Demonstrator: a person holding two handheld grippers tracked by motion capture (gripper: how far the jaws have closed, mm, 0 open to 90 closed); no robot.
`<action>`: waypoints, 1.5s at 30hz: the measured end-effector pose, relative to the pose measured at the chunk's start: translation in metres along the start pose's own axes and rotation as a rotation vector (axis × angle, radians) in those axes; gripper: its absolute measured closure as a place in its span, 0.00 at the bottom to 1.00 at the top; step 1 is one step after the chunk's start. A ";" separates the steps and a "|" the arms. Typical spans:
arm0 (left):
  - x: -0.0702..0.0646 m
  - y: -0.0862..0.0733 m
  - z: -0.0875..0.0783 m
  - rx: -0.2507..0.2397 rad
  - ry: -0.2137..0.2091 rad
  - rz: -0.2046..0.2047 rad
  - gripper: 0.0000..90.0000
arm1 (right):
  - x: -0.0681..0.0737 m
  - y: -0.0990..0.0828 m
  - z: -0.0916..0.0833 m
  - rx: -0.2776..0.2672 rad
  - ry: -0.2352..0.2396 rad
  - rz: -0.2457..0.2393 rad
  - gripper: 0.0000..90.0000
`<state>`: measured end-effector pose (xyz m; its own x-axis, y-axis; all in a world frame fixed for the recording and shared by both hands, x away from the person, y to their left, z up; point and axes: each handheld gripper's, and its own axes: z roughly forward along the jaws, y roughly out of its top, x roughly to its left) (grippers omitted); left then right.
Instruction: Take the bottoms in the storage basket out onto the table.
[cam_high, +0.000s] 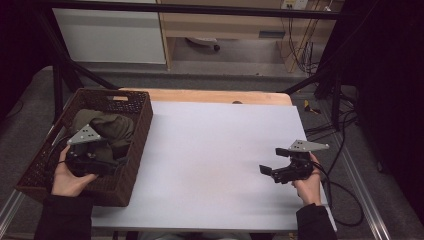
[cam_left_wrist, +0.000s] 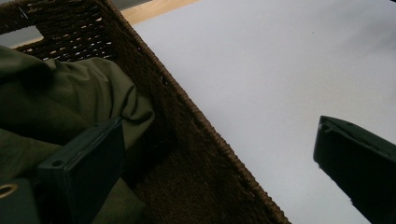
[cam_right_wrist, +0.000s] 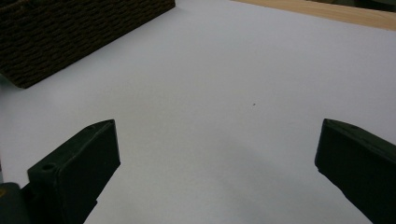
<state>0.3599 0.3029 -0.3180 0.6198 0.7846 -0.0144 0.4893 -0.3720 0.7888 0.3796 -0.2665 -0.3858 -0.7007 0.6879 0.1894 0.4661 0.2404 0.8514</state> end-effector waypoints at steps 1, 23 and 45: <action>0.000 0.000 0.000 0.000 0.001 0.000 0.02 | 0.000 0.000 0.000 0.000 0.000 -0.001 0.01; 0.013 -0.006 -0.015 -0.005 0.039 -0.029 0.02 | -0.001 -0.001 0.000 0.002 -0.003 0.001 0.01; 0.032 -0.009 -0.034 0.007 0.146 -0.086 0.02 | 0.000 -0.001 0.000 0.003 -0.007 0.000 0.01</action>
<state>0.3543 0.3478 -0.3049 0.4796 0.8775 0.0084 0.5416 -0.3035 0.7839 0.3795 -0.2665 -0.3868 -0.6968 0.6927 0.1860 0.4681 0.2426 0.8497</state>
